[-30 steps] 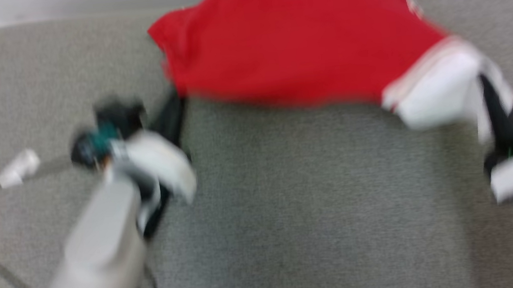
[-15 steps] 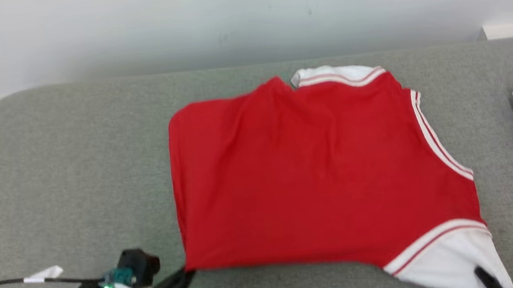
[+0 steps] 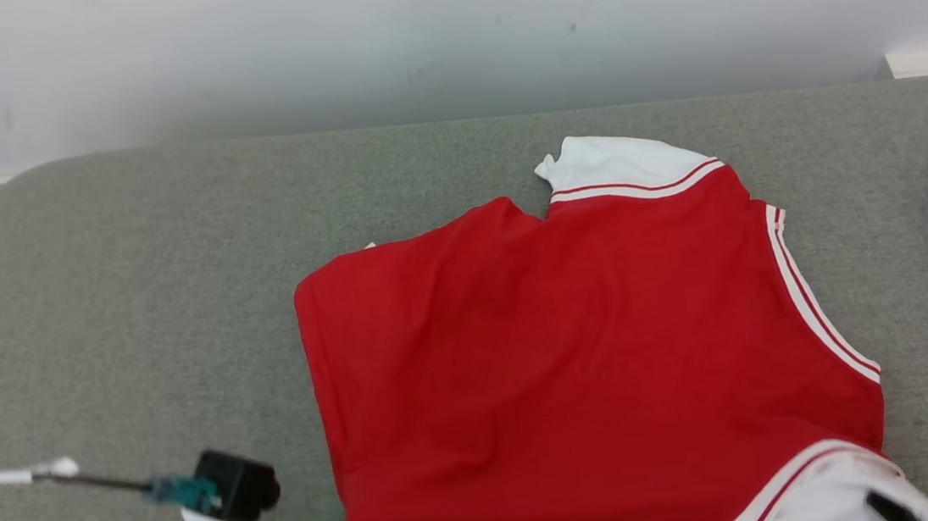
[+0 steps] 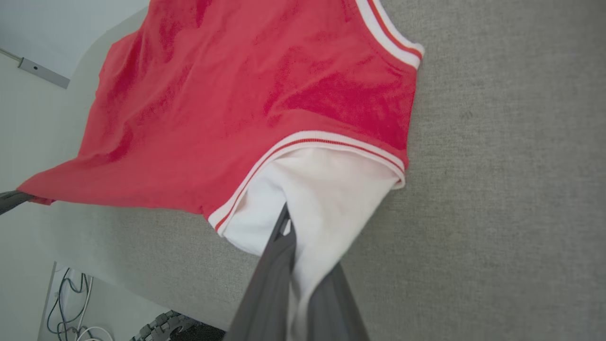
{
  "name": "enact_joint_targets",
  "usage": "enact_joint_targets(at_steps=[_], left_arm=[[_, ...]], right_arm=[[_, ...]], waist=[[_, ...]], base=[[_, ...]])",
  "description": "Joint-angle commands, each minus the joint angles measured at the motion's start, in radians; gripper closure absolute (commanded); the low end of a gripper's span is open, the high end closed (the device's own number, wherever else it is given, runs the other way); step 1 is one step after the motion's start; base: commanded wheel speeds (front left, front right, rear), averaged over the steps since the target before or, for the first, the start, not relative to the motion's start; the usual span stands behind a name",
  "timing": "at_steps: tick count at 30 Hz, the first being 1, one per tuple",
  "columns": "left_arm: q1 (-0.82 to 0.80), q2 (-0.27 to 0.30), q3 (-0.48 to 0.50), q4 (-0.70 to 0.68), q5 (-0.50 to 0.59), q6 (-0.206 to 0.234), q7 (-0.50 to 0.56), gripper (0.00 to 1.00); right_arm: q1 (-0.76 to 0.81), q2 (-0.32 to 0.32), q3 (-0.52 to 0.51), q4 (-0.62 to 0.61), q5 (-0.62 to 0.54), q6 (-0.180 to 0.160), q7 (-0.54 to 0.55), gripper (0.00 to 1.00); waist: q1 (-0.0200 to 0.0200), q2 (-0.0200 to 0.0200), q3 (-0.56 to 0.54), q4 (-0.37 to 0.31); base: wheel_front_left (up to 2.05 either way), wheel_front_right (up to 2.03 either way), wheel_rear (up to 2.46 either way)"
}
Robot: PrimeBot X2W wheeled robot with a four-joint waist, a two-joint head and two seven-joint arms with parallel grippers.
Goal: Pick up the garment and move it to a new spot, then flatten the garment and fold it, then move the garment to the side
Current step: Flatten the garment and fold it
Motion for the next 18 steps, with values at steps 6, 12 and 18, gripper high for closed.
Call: enact_joint_targets(at_steps=[6,12,18], left_arm=[[-0.187,-0.053,0.034,0.068,-0.15,-0.03,0.147,1.0],[-0.316,-0.091,0.015,0.164,-0.176,-0.048,0.226,1.0],[-0.423,-0.122,0.019,0.262,-0.156,-0.037,0.239,0.9]], right_arm=[[-0.255,-0.034,-0.024,0.029,-0.026,0.0,0.197,1.0],[-0.437,-0.022,-0.019,0.098,-0.064,0.0,0.285,1.0],[-0.594,-0.007,0.004,0.195,-0.132,0.0,0.275,0.65]], waist=[[0.0002,-0.0001,0.051,0.023],[0.0002,-0.0001,0.098,0.035],[0.0002,-0.0001,0.139,0.041]], base=[[0.0,0.0,0.0],[0.0,0.0,0.0],[0.0,0.0,0.0]])
